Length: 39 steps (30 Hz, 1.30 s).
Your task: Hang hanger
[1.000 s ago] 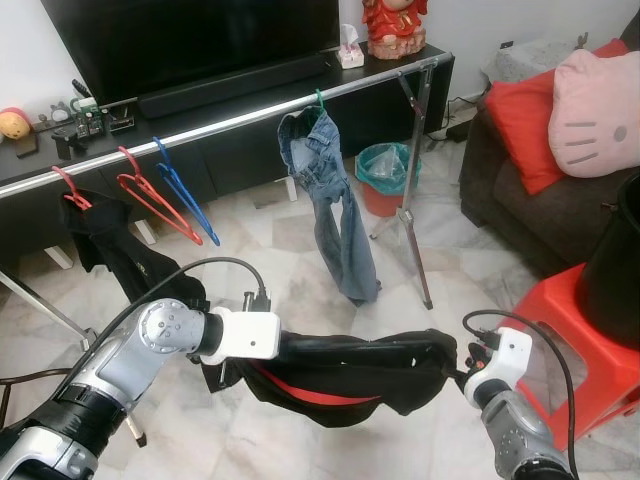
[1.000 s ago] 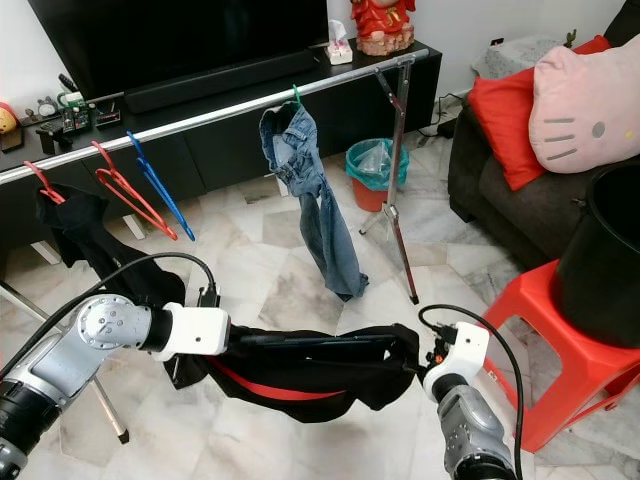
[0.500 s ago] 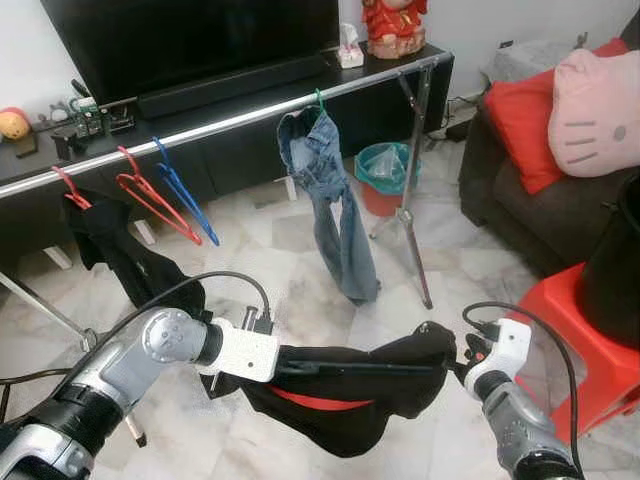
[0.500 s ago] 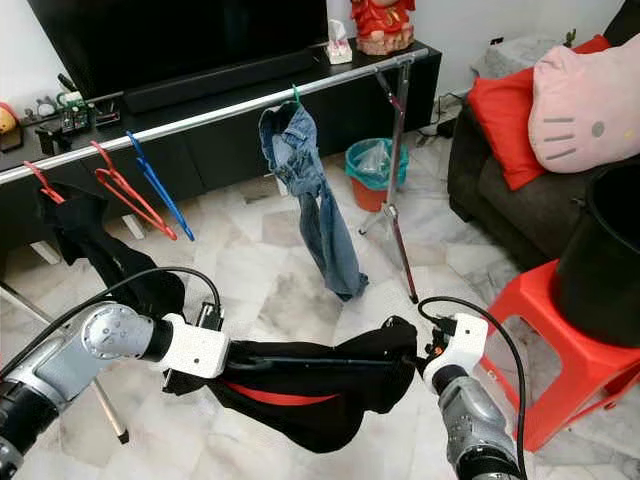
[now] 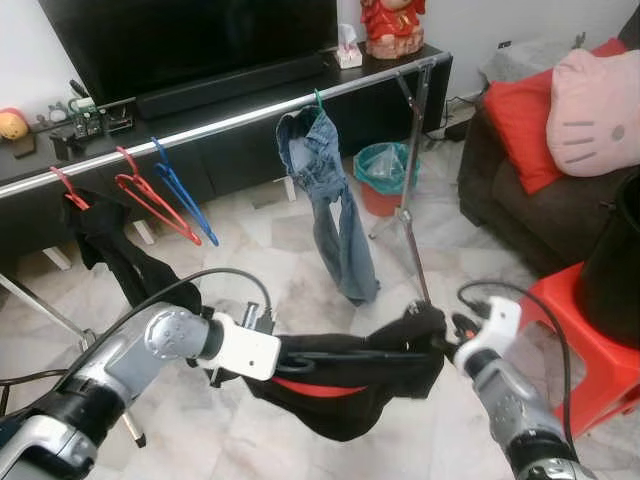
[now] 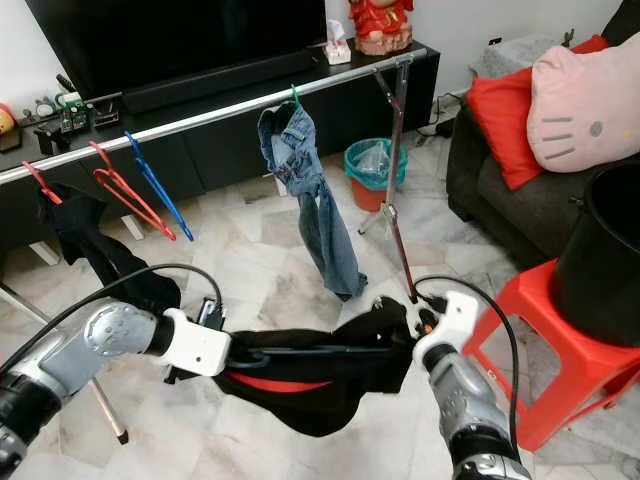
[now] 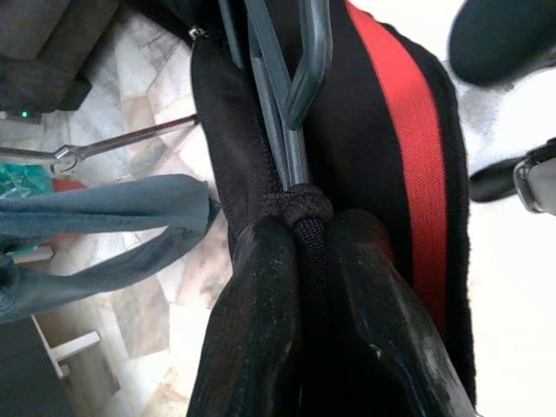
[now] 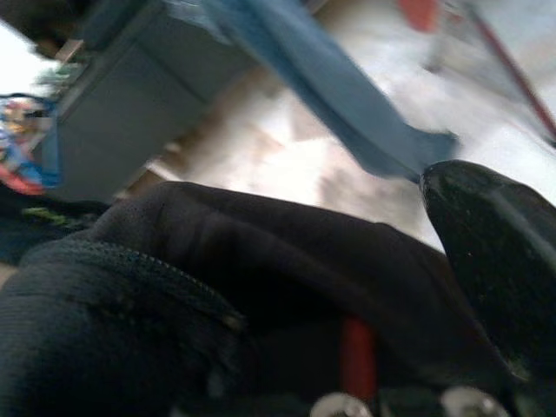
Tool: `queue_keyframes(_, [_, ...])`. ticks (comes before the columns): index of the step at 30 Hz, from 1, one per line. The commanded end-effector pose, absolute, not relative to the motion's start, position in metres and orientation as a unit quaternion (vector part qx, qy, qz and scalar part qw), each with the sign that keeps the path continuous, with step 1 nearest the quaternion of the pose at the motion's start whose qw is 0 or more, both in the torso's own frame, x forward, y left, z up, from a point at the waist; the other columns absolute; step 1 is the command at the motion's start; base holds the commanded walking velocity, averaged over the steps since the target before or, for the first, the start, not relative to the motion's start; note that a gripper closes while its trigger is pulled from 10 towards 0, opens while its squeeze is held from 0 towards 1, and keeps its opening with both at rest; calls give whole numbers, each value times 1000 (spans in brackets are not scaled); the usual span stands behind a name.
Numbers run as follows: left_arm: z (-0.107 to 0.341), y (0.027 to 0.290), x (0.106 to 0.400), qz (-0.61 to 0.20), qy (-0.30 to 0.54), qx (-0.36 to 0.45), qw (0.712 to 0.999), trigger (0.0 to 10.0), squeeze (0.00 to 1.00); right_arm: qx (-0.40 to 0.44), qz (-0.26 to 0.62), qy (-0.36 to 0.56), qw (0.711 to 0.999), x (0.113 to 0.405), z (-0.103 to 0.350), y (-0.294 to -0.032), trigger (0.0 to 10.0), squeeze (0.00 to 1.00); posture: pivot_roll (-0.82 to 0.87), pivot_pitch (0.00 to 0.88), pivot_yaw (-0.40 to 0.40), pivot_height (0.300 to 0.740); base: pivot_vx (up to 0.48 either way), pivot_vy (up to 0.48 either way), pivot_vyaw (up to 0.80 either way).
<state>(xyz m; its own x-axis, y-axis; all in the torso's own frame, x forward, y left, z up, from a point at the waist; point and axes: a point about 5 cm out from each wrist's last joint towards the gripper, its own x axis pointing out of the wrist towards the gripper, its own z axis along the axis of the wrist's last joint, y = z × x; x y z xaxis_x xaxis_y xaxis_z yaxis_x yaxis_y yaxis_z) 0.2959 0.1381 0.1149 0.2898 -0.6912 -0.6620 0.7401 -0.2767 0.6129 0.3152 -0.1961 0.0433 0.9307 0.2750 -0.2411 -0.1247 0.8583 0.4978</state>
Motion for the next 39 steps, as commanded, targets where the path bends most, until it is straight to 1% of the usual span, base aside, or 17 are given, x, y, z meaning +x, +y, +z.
queue_keyframes(1, [113, 138, 296, -597, 25, 547, 586, 10000, 0, 243, 126, 148, 950, 321, 51, -189, 10000, 0, 84, 17, 104, 740, 0, 0, 0])
queue_keyframes(3, [113, 138, 298, -590, 21, 553, 588, 10000, 0, 234, 138, 167, 948, 321, 51, -184, 10000, 0, 82, 14, 101, 740, 0, 0, 0])
queue_keyframes(4, [114, 137, 300, -582, 15, 559, 590, 10000, 0, 229, 151, 187, 943, 321, 49, -176, 10000, 0, 81, 15, 100, 740, 0, 0, 0])
queue_keyframes(7, [113, 134, 303, -572, 3, 568, 593, 10000, 0, 240, 155, 215, 934, 320, 47, -164, 10000, 0, 79, 13, 98, 740, 0, 0, 0])
queue_keyframes(11, [110, 132, 304, -567, 3, 580, 585, 10000, 0, 257, 170, 231, 923, 317, 48, -150, 10000, 0, 76, 17, 94, 740, 0, 0, 0])
queue_keyframes(15, [109, 134, 306, -555, 4, 586, 590, 10000, 0, 261, 168, 235, 921, 315, 50, -150, 10000, 0, 72, 20, 94, 740, 0, 0, 0])
queue_keyframes(17, [107, 139, 309, -543, 9, 601, 587, 10000, 0, 286, 148, 236, 917, 313, 56, -156, 10000, 0, 67, 23, 93, 740, 0, 0, 0])
queue_keyframes(20, [106, 140, 312, -530, 13, 614, 585, 10000, 0, 284, 119, 242, 920, 313, 57, -160, 10000, 0, 65, 23, 91, 740, 0, 0, 0])
queue_keyframes(25, [105, 144, 316, -516, 27, 630, 579, 10000, 0, 295, 98, 234, 921, 312, 61, -161, 10000, 0, 64, 25, 92, 740, 0, 0, 0])
queue_keyframes(27, [105, 146, 317, -513, 28, 632, 580, 10000, 0, 284, 94, 242, 923, 310, 59, -162, 10000, 0, 64, 27, 94, 740, 0, 0, 0])
queue_keyframes(31, [109, 145, 320, -503, 14, 626, 596, 10000, 0, 283, 94, 251, 921, 308, 57, -161, 10000, 0, 69, 27, 95, 740, 0, 0, 0])
queue_keyframes(32, [110, 141, 320, -505, 5, 615, 606, 10000, 0, 283, 93, 254, 920, 308, 56, -159, 10000, 0, 69, 27, 95, 740, 0, 0, 0])
queue_keyframes(33, [110, 141, 320, -505, 5, 613, 607, 10000, 0, 283, 92, 254, 920, 308, 56, -159, 10000, 0, 69, 27, 95, 740, 0, 0, 0])
queue_keyframes(35, [115, 132, 320, -503, -16, 586, 635, 10000, 0, 284, 97, 262, 917, 306, 53, -154, 10000, 0, 72, 28, 94, 740, 0, 0, 0])
queue_keyframes(37, [121, 122, 320, -501, -41, 551, 666, 10000, 0, 305, 95, 263, 910, 305, 51, -149, 10000, 0, 76, 29, 93, 740, 0, 0, 0])
queue_keyframes(38, [121, 122, 320, -501, -41, 551, 666, 10000, 0, 305, 95, 263, 910, 305, 51, -149, 10000, 0, 76, 29, 93, 740, 0, 0, 0])
queue_keyframes(39, [125, 116, 318, -509, -49, 511, 691, 10000, 0, 322, 98, 262, 904, 304, 51, -145, 10000, 0, 76, 30, 93, 740, 0, 0, 0])
